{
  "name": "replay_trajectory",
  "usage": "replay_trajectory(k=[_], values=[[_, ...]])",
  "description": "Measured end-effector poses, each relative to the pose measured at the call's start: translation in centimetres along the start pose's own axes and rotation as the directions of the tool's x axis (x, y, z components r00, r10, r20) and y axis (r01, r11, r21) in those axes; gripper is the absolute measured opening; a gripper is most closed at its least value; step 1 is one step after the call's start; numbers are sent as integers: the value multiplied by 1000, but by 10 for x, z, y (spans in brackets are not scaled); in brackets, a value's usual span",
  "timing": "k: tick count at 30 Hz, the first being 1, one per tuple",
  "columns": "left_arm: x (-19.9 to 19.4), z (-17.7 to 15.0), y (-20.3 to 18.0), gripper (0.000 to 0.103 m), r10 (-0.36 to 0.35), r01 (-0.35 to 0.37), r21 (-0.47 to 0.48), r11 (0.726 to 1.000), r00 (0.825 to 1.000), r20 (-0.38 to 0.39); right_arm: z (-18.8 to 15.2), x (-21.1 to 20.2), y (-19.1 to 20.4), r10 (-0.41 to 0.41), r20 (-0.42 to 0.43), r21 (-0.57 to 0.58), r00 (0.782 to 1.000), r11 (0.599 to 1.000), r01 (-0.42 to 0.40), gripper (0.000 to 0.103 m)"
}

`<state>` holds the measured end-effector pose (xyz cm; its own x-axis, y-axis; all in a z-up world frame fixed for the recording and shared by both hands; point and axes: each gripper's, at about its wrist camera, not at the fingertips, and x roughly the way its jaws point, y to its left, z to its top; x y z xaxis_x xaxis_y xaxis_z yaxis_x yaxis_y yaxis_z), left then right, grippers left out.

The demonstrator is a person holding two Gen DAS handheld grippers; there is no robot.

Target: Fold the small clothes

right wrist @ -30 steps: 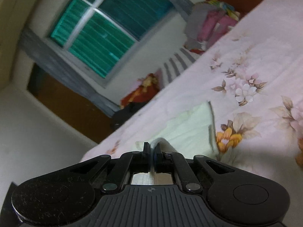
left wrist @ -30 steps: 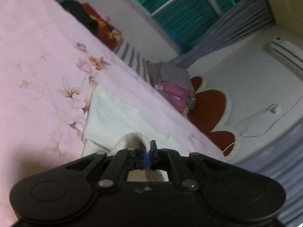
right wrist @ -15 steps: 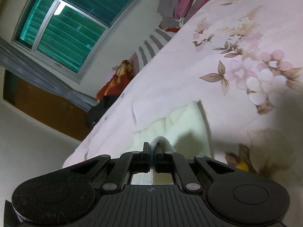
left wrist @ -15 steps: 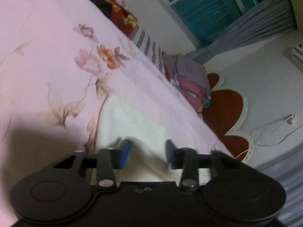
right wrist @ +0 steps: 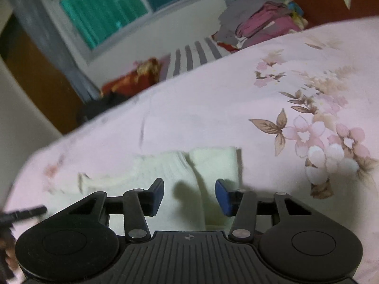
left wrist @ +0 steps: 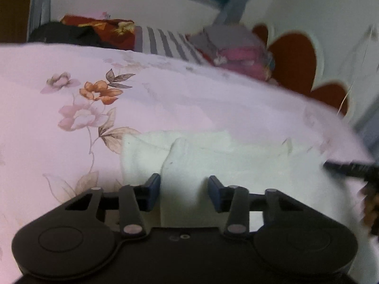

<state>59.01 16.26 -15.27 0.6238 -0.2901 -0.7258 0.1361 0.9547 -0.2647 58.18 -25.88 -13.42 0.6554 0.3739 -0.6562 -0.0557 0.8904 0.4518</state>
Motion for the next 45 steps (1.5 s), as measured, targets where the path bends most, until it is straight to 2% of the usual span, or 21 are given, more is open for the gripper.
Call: replay_trajectory(k=[1,2,3,4,11,14,19,20,21,23,25,26,28,31,35,37,39,40,42,44,45], values=[[1,0,-3,35,17,-17,15,1000,1000,-1,-3,4,3,-9,-11,-27,1000,1000,9,38],[3,1,-3,26,24,-24,19,1000,1000,-1,-5,7,7,-18,-17,-51,1000,999,17,28],[4,2,-3,11,25,-25,18,1000,1000,0,-7,9,10,-24,-27,-73,999,997,22,9],[3,2,-1,4,15,-16,8,1000,1000,5,-9,9,12,-25,-29,-85,999,996,22,4],[-11,2,5,3,1,3,-34,999,992,128,-10,-7,16,-41,104,-136,994,989,55,2],[0,5,5,3,38,-35,-29,999,993,111,-8,-14,13,-46,145,-118,988,991,64,2],[18,7,6,5,48,-46,-25,999,995,82,-13,17,3,-106,57,-93,993,989,111,2],[16,9,5,10,55,-54,-14,998,995,77,-14,17,3,-103,64,-92,993,990,109,2],[10,9,4,29,77,-77,-6,997,993,86,-13,16,5,-106,59,-89,993,990,111,2],[-12,4,-8,49,114,-123,48,991,981,159,-11,11,10,-129,60,-95,990,986,134,4],[-25,-3,-25,49,45,-58,68,996,981,187,-14,-10,24,-148,152,-137,977,976,169,45],[-25,-6,-38,49,0,-17,97,995,984,178,-18,-18,34,-93,181,-155,979,980,122,47],[-15,-12,-70,49,-48,18,188,982,987,155,-26,-12,58,7,120,-216,993,976,19,47],[8,-19,-102,55,-85,57,264,963,992,95,-48,14,107,71,36,-380,997,924,-52,47],[18,-28,-92,65,37,-67,305,950,994,106,-57,36,118,112,-35,-410,993,905,-117,47],[11,-30,-64,67,124,-154,254,955,984,132,-50,29,99,44,19,-405,999,914,-33,47],[5,-26,-38,68,122,-143,173,974,984,126,-38,20,64,-146,103,-320,984,932,171,47],[2,-24,-33,68,119,-138,152,979,985,123,-31,19,41,-201,99,-258,975,941,220,47],[-7,-21,-40,63,151,-173,145,974,978,147,-24,11,22,-186,84,-201,979,959,199,47],[-21,-22,-58,65,101,-131,153,979,976,193,-24,-4,33,-193,126,-212,973,953,217,47],[-25,-27,-71,66,57,-91,162,983,977,205,-28,-12,42,-143,138,-225,980,959,171,47]])
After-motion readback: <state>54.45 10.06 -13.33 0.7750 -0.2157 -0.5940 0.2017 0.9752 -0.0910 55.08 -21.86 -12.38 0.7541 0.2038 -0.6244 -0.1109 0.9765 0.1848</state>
